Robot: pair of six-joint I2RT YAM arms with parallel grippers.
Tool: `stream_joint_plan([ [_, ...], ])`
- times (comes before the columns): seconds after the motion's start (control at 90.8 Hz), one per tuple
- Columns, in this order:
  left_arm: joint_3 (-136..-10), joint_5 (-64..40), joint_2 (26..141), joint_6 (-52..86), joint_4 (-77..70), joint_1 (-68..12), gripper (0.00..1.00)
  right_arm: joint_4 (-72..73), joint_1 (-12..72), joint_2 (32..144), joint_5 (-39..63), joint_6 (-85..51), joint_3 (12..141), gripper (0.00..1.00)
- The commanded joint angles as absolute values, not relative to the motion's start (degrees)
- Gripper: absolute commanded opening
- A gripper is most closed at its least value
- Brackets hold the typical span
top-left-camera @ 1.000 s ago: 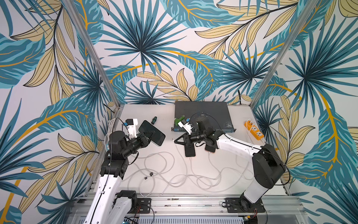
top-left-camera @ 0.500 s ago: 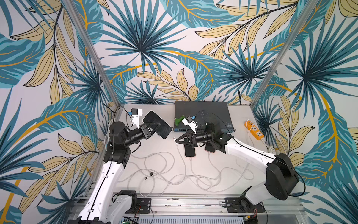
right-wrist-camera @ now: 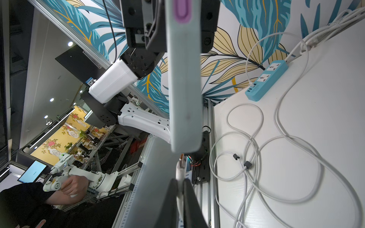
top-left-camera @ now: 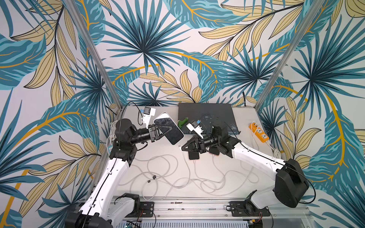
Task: Plug the charging cable into the phone
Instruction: Insert the charging cable into the phone.
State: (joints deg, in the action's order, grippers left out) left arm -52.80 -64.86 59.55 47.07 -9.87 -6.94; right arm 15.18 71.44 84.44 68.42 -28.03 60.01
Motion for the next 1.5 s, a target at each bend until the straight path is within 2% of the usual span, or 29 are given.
stream_joint_plan([
  [0.0, -56.4, -67.8, 59.6, 45.8, -11.6, -7.1, 0.00, 12.0, 71.5, 81.7, 71.7, -24.6, 59.2, 0.00],
  [0.716, -57.5, -71.5, 66.9, 49.4, -12.5, -8.9, 0.00, 16.1, 69.2, 85.0, 73.7, -25.6, 61.0, 0.00],
  [1.487, -56.8, -72.4, 67.4, 49.1, -11.8, -9.6, 0.00, 19.4, 68.2, 87.2, 73.2, -26.4, 61.0, 0.00],
])
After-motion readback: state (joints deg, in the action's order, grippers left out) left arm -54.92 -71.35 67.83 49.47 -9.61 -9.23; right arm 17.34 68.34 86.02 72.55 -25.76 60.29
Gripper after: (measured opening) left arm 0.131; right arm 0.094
